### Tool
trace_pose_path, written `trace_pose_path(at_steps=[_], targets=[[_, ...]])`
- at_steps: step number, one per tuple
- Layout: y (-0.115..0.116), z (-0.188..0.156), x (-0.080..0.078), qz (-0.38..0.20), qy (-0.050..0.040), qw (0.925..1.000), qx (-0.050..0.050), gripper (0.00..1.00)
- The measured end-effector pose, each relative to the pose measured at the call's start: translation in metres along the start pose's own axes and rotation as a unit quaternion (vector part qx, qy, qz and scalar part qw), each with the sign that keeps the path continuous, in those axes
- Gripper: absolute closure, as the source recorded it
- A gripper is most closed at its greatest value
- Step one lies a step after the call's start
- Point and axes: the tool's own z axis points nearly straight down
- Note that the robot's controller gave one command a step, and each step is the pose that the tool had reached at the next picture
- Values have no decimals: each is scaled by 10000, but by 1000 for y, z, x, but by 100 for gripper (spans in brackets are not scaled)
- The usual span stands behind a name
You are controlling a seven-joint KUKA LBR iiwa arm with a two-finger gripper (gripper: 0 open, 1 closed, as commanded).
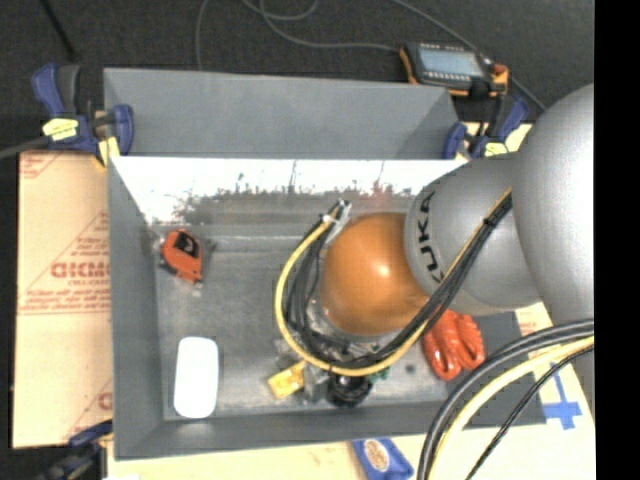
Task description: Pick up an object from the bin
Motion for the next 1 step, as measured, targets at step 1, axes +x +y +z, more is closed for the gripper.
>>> trace_pose_path(at_steps=[1], targets=[[1,-5,2,2,28,10000,-10,100]])
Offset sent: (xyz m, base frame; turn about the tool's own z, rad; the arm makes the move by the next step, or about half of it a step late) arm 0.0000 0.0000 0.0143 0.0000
